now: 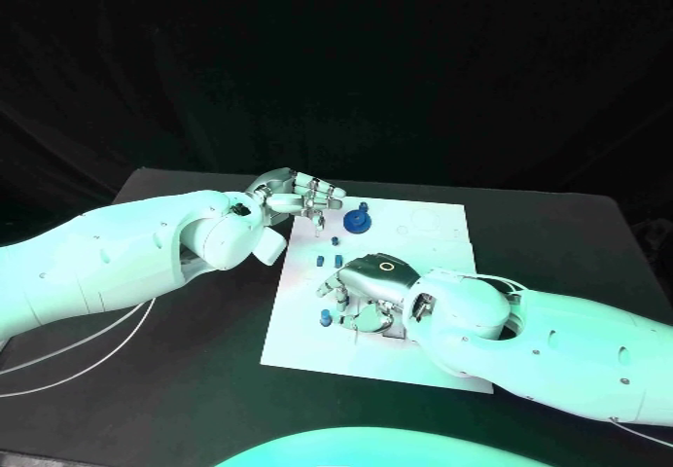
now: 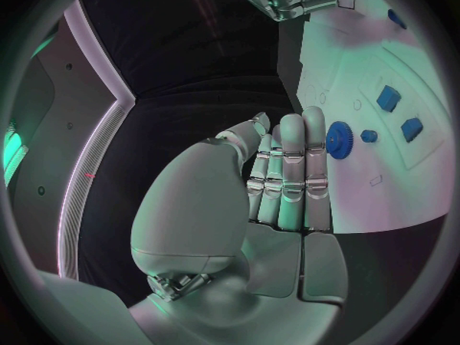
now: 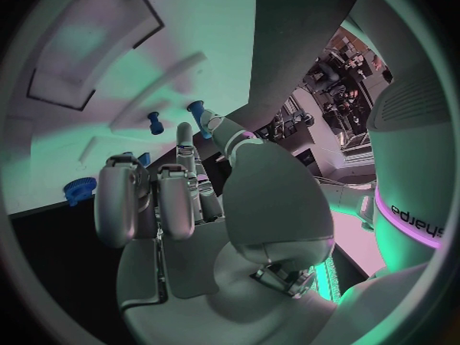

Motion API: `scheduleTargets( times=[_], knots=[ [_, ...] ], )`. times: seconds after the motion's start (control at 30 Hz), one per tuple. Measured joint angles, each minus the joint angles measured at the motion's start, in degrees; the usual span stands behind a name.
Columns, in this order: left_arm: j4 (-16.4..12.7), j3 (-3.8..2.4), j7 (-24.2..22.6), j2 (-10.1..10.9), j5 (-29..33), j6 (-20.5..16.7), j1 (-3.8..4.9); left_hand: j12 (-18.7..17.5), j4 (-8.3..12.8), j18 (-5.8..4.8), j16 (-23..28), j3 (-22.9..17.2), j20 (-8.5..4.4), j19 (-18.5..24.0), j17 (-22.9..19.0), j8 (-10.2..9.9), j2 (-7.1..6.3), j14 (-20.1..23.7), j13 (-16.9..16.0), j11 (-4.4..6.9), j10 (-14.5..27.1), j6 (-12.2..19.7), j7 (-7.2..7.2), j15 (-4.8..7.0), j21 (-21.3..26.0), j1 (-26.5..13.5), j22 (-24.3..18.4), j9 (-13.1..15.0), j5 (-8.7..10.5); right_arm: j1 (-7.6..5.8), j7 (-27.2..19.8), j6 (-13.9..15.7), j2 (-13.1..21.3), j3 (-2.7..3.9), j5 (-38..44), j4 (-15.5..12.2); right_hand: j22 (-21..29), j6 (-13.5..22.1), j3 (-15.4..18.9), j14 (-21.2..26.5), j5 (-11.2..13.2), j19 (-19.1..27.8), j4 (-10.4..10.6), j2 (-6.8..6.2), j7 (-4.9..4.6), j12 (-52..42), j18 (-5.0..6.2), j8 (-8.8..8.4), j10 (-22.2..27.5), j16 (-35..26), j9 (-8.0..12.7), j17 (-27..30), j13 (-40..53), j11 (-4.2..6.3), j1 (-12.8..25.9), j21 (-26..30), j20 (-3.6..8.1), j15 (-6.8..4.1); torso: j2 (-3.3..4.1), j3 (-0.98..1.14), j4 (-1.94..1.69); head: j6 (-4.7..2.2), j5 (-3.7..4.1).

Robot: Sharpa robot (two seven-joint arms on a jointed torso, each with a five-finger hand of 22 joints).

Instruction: Assemble the parts on the task board

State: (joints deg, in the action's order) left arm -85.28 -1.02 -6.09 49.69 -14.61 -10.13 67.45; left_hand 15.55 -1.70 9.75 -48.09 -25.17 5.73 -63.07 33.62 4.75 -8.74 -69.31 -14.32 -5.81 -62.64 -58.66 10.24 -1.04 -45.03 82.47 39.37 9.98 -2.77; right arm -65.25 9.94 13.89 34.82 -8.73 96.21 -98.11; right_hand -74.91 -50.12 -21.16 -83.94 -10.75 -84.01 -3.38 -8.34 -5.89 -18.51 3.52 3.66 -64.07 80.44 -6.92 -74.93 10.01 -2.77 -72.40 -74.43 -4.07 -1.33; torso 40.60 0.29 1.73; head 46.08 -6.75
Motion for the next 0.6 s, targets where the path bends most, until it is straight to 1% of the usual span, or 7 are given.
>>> scheduleTargets(
  times=[0.03, 0.17, 0.27, 0.37, 0.43, 0.53, 0.6],
  knots=[
    [0.0, 0.0, 0.0, 0.01, 0.0, 0.0, 0.0, 0.0, 0.0, 0.0, 0.0, 0.0, 0.0, 0.0, 0.0, 0.0, 0.0, 0.0, 0.0, 0.0, 0.0, 0.0, 0.0, 0.0, 0.0, 0.0, 0.0, 0.0, 0.0, -0.22, -0.11, 0.47, 0.63, 0.07, -0.13, -0.46, 0.0, -0.57, 0.14, -0.04, 0.0, 0.0, 0.14, 0.0, -0.55, -0.17, 0.0, 0.33, 0.0, 0.0, -0.06, 0.0, 0.09, 0.0, 0.0, 0.0, 0.0, -0.04, -0.01, 0.01, 0.01, -0.06, 0.08],
    [0.02, 0.0, 0.01, 0.05, 0.01, 0.02, -0.01, 0.0, 0.0, 0.0, 0.0, 0.0, 0.0, 0.0, 0.0, 0.0, 0.0, 0.0, 0.0, 0.0, 0.0, 0.0, 0.0, 0.0, 0.0, 0.0, 0.0, 0.0, 0.0, -1.89, -1.13, 3.18, 4.8, 0.41, -2.69, -2.67, 0.01, -5.12, 0.14, -0.21, -1.13, 0.0, 0.14, 0.78, -1.55, -2.17, 0.0, 2.24, -2.34, -0.33, -0.68, 0.01, 0.96, -0.04, -0.78, 0.0, 0.0, -0.21, -0.05, -0.02, 0.01, -0.34, 0.64],
    [0.01, 0.01, 0.02, 0.04, 0.02, 0.03, -0.01, 0.0, 0.0, 0.0, 0.0, 0.0, 0.0, 0.0, 0.0, 0.0, 0.0, 0.0, 0.0, 0.0, 0.0, 0.0, 0.0, 0.0, 0.0, 0.0, 0.0, 0.0, 0.0, -3.03, -2.29, 5.06, 8.51, 0.54, -7.45, -3.87, 0.01, -7.75, 0.41, -0.21, -1.75, 0.0, 0.41, 0.94, -1.97, -4.44, 0.0, 3.42, -4.52, -0.34, -1.01, 0.01, 2.32, -0.16, -0.89, -0.24, 0.0, -0.21, -0.07, -0.09, -0.01, -0.73, 1.5],
    [-0.07, 0.06, 0.02, 0.11, 0.03, 0.03, -0.01, 0.0, 0.0, 0.0, 0.0, 0.0, 0.0, 0.0, 0.0, 0.0, 0.0, 0.0, 0.01, 0.0, 0.0, 0.0, 0.0, 0.0, 0.0, 0.0, 0.0, 0.0, 0.0, -3.99, -3.36, 6.34, 13.14, 0.56, -14.85, -4.94, 0.01, -10.56, 2.17, 0.01, -3.29, 0.0, 1.8, 1.32, -1.09, -8.46, 0.0, 5.14, -6.92, -0.34, -1.71, 0.01, 5.11, 0.68, 0.56, -1.61, 0.0, -0.48, -0.1, -0.12, 0.03, -0.99, 2.43],
    [-0.18, 0.1, 0.02, 0.22, 0.04, 0.03, -0.01, 0.0, 0.0, 0.0, 0.0, 0.0, 0.0, 0.0, 0.0, 0.0, 0.0, 0.0, 0.01, 0.0, 0.0, 0.0, 0.0, 0.0, 0.0, 0.0, 0.01, 0.0, 0.0, -4.35, -3.84, 6.88, 16.36, 0.55, -20.23, -5.54, 0.01, -12.33, 4.47, -0.02, -5.61, 0.08, 2.78, 1.21, 0.33, -15.58, 0.0, 6.77, -8.61, 0.22, -2.72, 0.01, 11.55, 1.67, 1.9, -3.39, 0.59, -1.71, -0.18, -0.15, 0.16, -1.05, 3.03],
    [-0.28, 0.13, 0.03, 0.25, 0.05, 0.02, -0.01, 0.0, -0.05, 0.0, 0.0, 0.04, 0.0, 0.0, 0.01, 0.0, 0.01, 0.0, 0.0, 0.0, 0.0, 0.0, 0.0, 0.0, 0.0, -0.01, -0.05, 0.01, 0.0, -4.31, -4.28, 7.74, 20.32, 0.32, -26.14, -6.66, 0.01, -13.44, 8.59, -0.09, -9.91, 0.05, 4.59, 1.45, 1.26, -37.43, 0.0, 9.7, -11.61, 2.15, -5.46, 0.01, 35.76, 3.02, 4.02, -5.52, 2.07, -3.21, -0.38, -0.19, 0.45, -1.09, 3.7],
    [-0.3, 0.2, 0.03, 0.23, 0.09, 0.02, -0.01, 0.0, -0.22, 0.0, 0.0, 0.21, 0.0, 0.0, 0.01, 0.0, 0.19, 0.0, -0.06, 0.0, 0.0, 0.0, 0.0, 0.0, 0.0, -0.19, -0.07, 0.01, 0.0, -3.83, -4.33, 8.27, 22.17, 0.28, -28.15, -7.68, 0.01, -13.43, 10.21, -0.09, -10.44, 0.07, 5.29, 1.85, 1.9, -47.55, -0.67, 11.5, -13.42, 3.82, -7.36, 0.01, 47.76, 3.48, 4.39, -6.42, 2.4, -3.23, -0.52, -0.23, 0.66, -1.22, 4.17]
  ],
)
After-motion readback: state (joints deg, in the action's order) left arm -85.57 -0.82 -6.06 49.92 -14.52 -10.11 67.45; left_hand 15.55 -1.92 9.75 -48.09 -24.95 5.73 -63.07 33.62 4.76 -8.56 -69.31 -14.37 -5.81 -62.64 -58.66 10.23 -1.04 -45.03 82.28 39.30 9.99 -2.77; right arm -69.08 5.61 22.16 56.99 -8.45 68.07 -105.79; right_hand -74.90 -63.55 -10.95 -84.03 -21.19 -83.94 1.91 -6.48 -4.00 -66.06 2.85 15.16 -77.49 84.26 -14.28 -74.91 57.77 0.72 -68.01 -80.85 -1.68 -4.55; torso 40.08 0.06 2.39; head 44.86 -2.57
